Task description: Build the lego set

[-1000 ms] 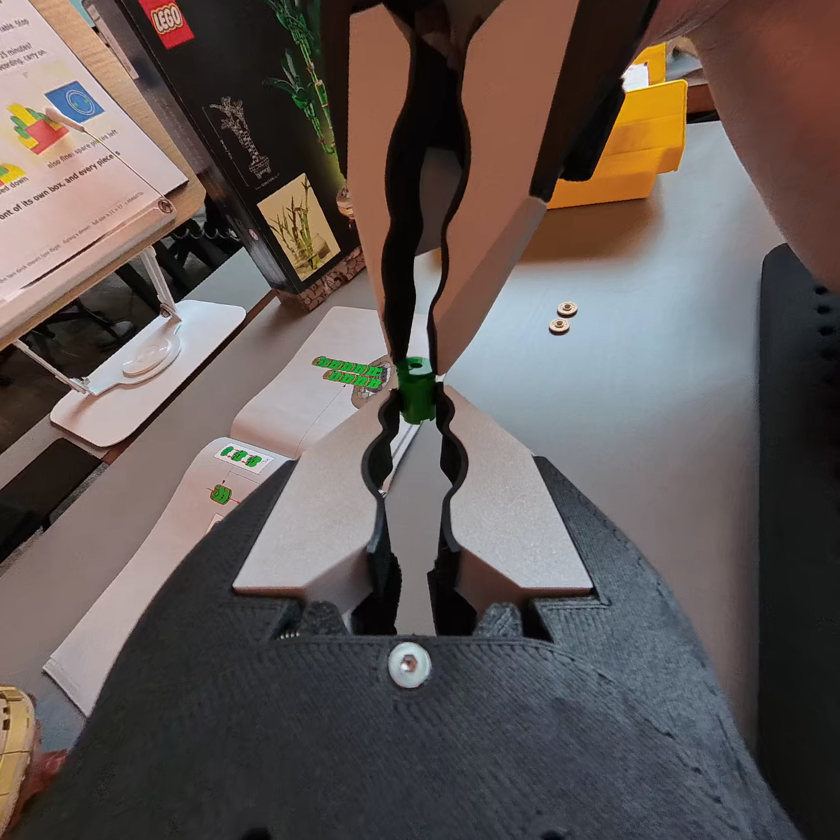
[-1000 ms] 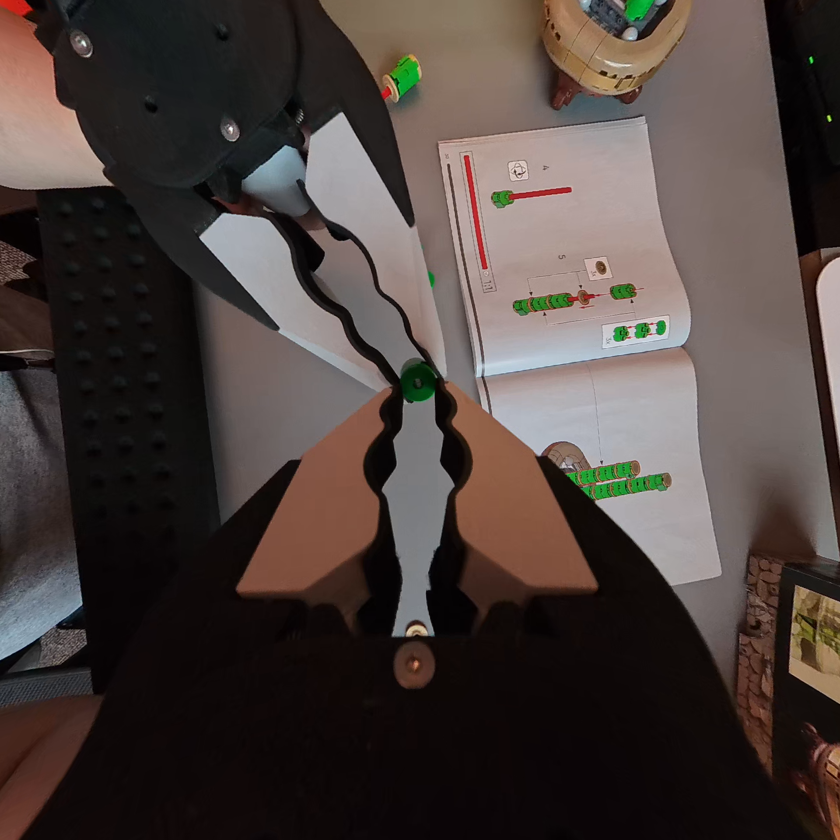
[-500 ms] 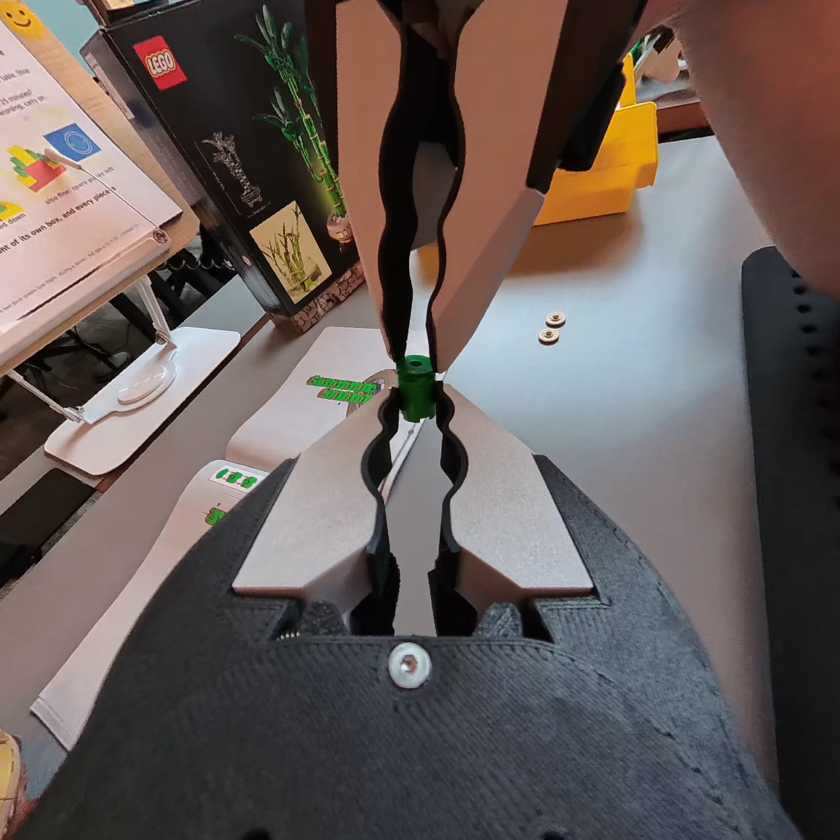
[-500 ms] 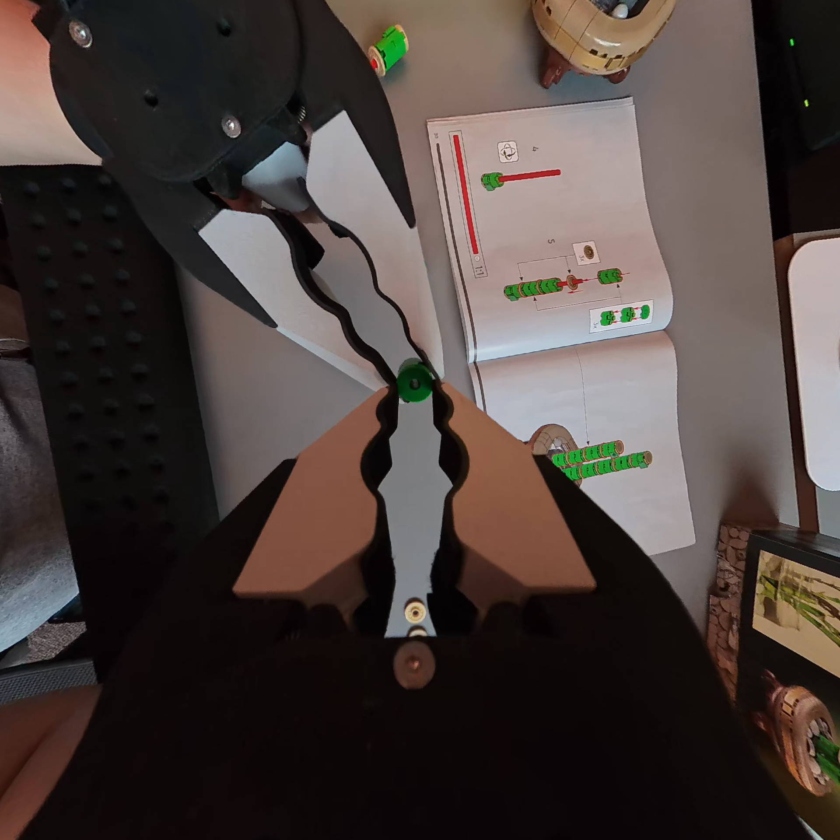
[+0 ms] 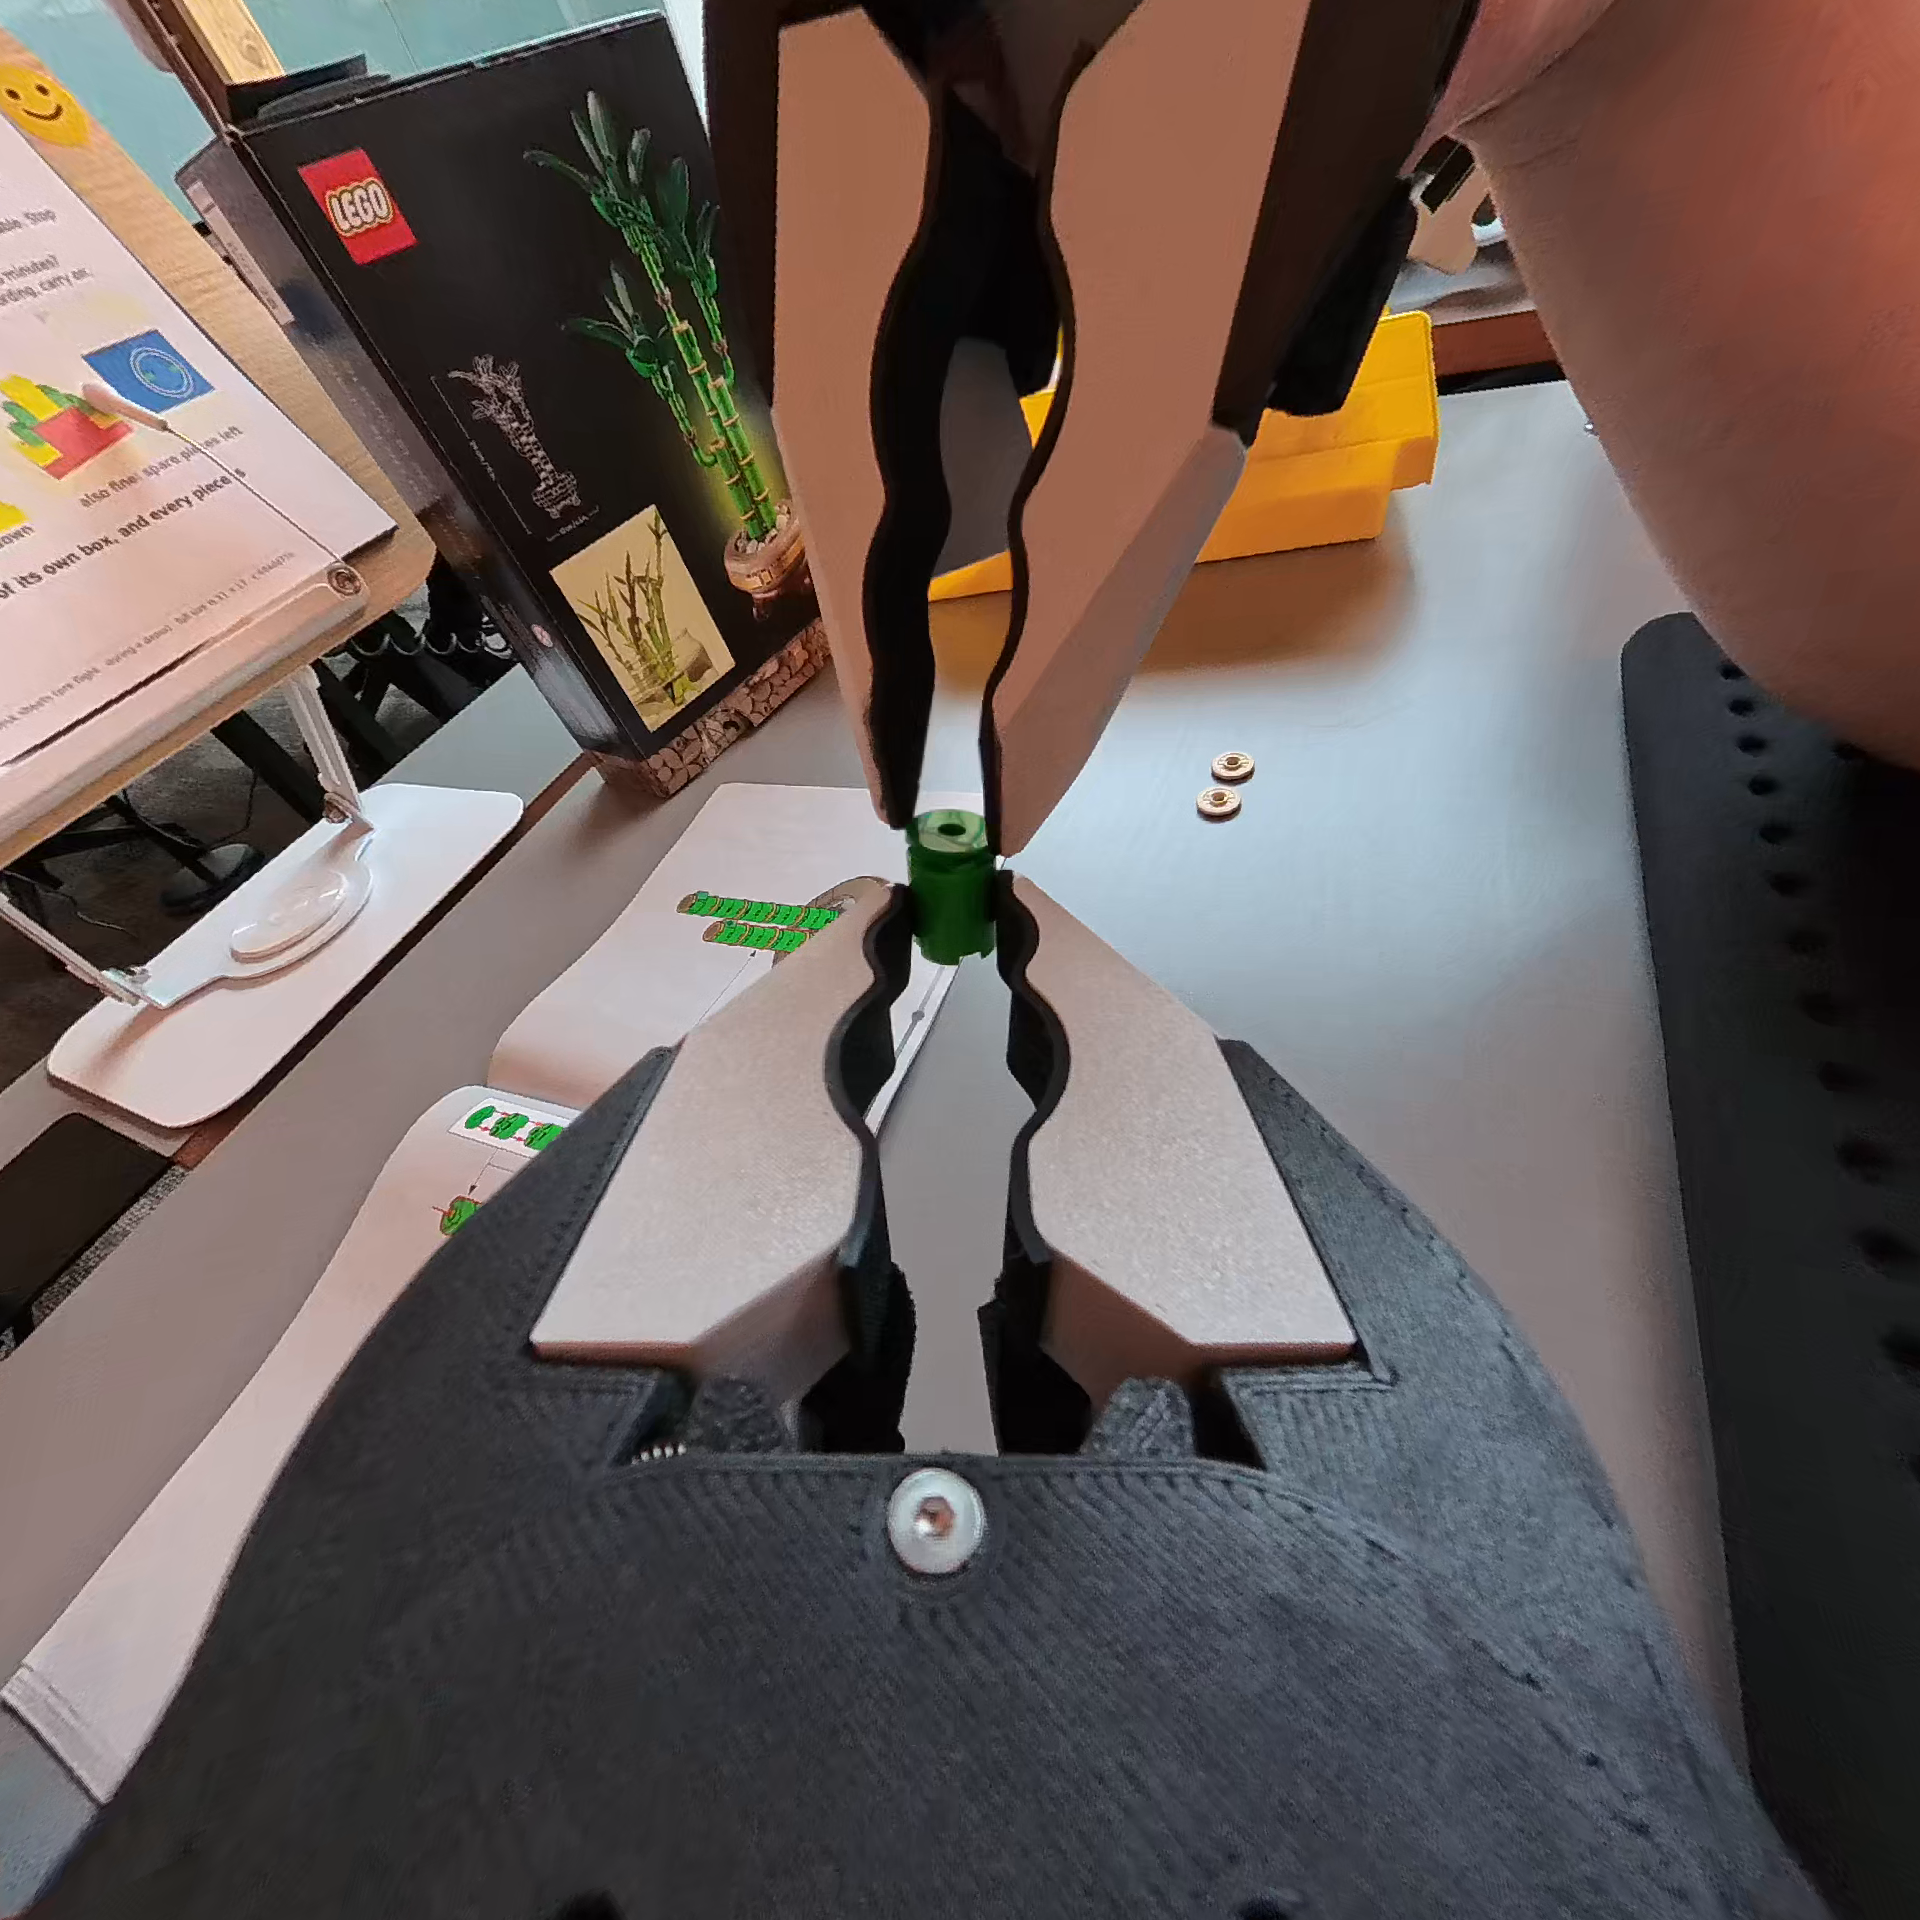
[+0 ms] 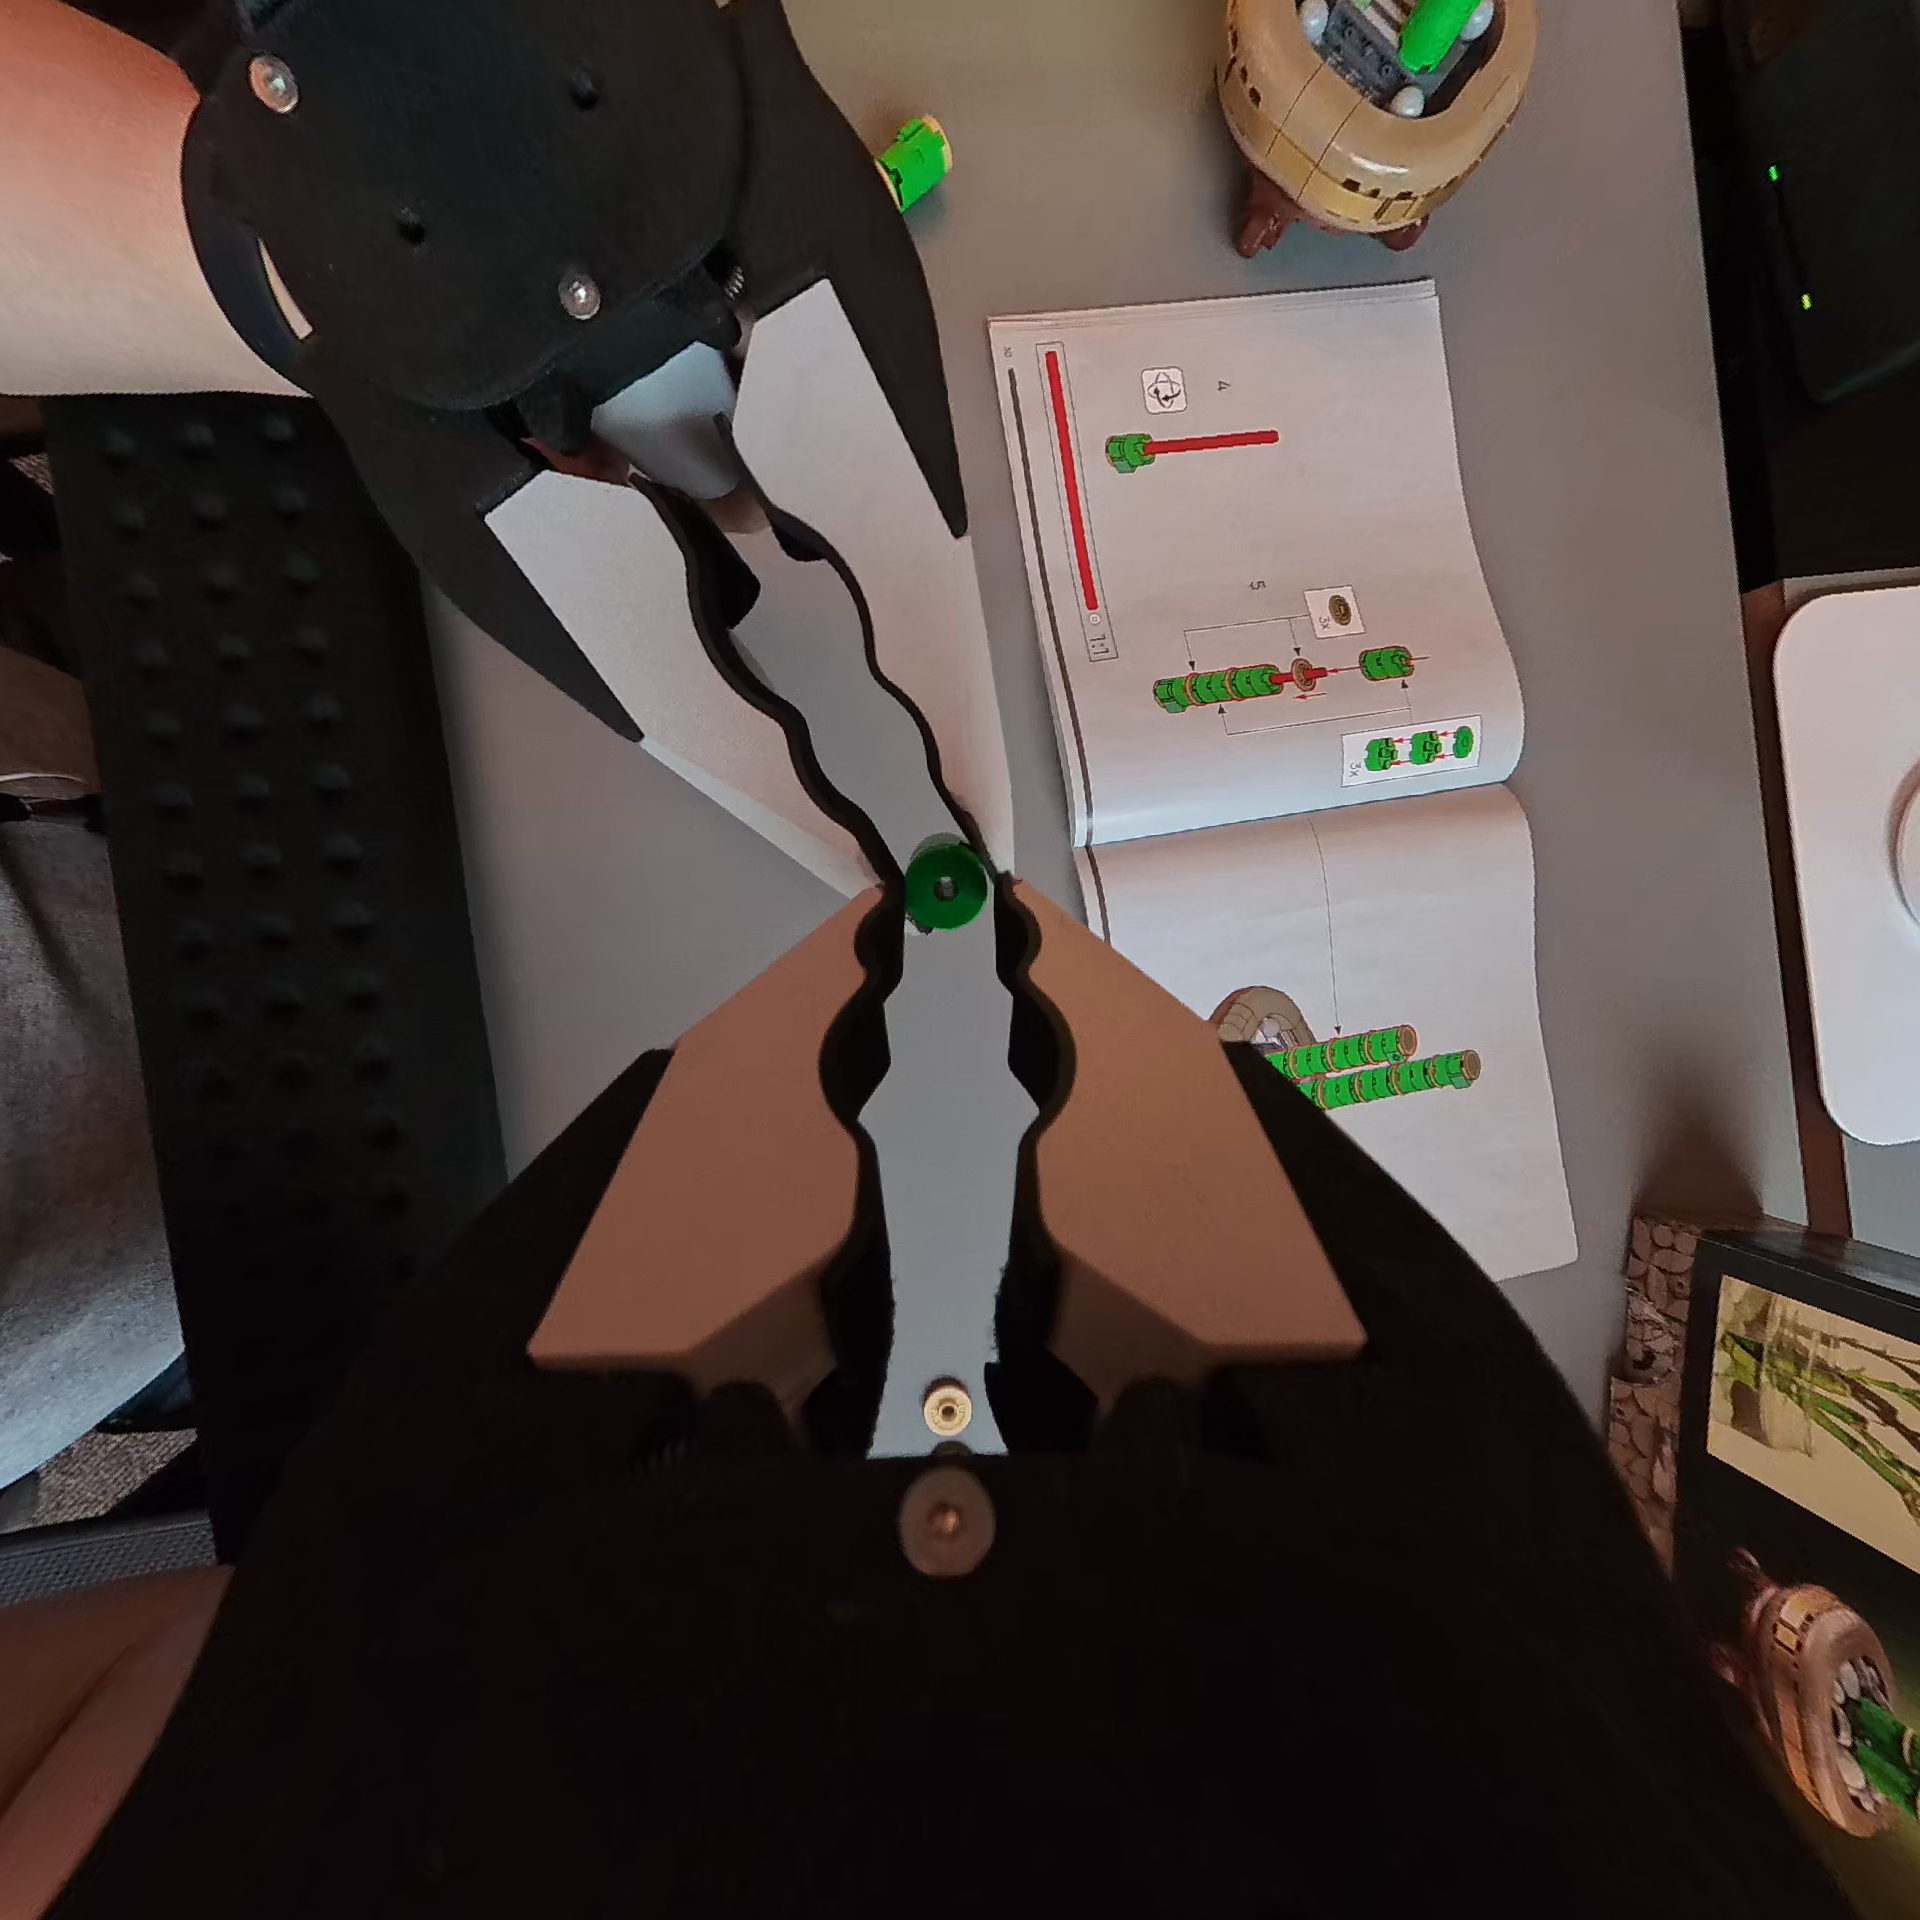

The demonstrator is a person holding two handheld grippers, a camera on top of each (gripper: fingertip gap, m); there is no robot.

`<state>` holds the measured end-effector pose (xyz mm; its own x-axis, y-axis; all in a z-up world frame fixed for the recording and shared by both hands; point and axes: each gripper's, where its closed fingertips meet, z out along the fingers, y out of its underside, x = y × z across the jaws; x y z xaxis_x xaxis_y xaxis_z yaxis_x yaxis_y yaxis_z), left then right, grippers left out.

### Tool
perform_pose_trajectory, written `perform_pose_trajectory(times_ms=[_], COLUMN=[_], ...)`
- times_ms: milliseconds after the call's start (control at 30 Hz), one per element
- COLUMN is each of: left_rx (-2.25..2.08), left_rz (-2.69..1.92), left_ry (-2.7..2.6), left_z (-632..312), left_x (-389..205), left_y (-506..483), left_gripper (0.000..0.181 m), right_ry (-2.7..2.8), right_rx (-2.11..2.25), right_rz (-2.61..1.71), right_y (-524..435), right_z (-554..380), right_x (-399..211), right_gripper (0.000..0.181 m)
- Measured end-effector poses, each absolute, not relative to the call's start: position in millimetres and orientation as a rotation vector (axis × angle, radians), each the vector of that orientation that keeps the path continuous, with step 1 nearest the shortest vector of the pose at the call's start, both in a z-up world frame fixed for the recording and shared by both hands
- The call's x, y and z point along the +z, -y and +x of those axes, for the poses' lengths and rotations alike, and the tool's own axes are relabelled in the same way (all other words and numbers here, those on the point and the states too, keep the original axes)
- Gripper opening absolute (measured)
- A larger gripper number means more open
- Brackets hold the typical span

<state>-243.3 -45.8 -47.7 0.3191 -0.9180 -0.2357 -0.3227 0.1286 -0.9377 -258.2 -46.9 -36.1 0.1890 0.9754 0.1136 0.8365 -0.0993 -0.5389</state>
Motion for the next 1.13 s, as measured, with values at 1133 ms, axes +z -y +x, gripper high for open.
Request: perform_pose_trajectory(times_ms=[1133], left_rx=[-0.713], left_rz=[-1.4], left_ry=[-1.136], left_z=[-251.0], left_x=[-33.5], left_y=[40.6], left_gripper=[0.014], right_ry=[1.476], right_rx=[0.791], right_rz=[-1.894], right_y=[43.9], right_z=[-268.4], right_x=[-0.7], right_gripper=[0.038])
